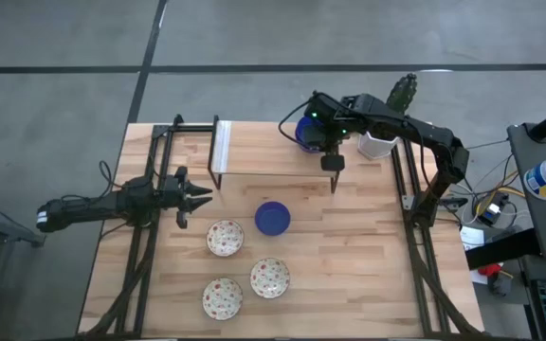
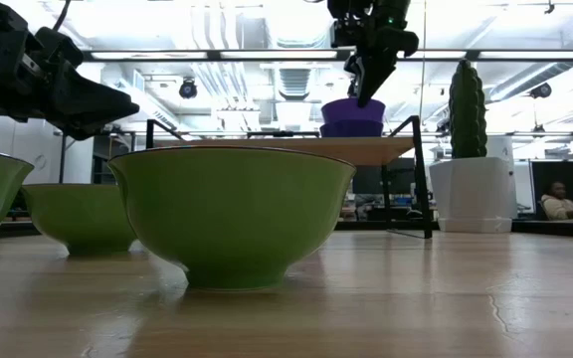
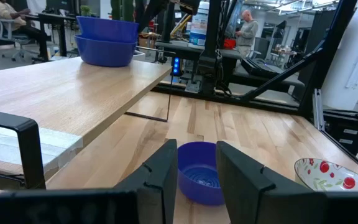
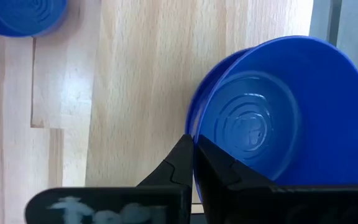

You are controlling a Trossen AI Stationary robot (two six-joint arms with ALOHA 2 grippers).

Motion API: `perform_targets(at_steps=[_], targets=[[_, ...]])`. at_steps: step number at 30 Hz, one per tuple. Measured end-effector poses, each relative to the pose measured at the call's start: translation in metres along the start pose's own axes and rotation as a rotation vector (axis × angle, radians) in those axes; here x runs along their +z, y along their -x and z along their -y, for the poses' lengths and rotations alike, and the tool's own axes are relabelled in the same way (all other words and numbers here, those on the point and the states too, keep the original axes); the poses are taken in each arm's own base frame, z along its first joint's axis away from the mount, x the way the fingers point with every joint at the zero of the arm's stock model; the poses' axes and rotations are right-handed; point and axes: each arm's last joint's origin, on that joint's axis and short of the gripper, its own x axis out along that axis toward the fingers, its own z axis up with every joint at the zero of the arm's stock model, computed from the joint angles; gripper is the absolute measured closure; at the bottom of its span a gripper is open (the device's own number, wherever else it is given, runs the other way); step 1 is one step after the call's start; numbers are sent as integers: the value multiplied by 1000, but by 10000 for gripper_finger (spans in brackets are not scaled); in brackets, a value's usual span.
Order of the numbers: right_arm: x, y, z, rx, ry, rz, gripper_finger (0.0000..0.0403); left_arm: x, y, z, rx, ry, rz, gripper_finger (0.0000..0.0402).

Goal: Pick & Place Mini bowls
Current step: Stack the bottom violet bowl on top of the violet bowl on the shelf

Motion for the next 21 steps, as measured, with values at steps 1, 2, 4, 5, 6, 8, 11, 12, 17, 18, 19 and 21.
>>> perform_targets(at_steps=[1, 2, 4, 5, 6, 8, 11, 12, 17, 18, 19, 21], targets=[[1, 0, -1, 0, 5, 3, 394, 0, 0, 0, 0, 0, 0, 296], [1, 0, -1, -2, 7, 6, 394, 0, 0, 0, 0, 0, 0, 296], [2, 0, -2, -3, 10, 10, 394, 0, 0, 0, 0, 0, 0, 296], [2, 0, -2, -4, 11, 10, 394, 0, 0, 0, 0, 0, 0, 296], [2, 0, -2, -6, 14, 11, 394, 0, 0, 0, 0, 0, 0, 296], [3, 0, -2, -8, 16, 14, 394, 0, 0, 0, 0, 0, 0, 296], [3, -1, -2, -15, 3, 18, 394, 0, 0, 0, 0, 0, 0, 296], [3, -1, -2, -17, 2, 18, 394, 0, 0, 0, 0, 0, 0, 296], [2, -2, -2, -39, -9, -2, 382, 0, 0, 0, 0, 0, 0, 296], [2, -3, -2, -42, -13, -4, 377, 0, 0, 0, 0, 0, 0, 296], [2, -3, -1, -48, -20, -7, 370, 0, 0, 0, 0, 0, 0, 296], [2, -3, -1, -55, -27, -11, 356, 0, 0, 0, 0, 0, 0, 296]])
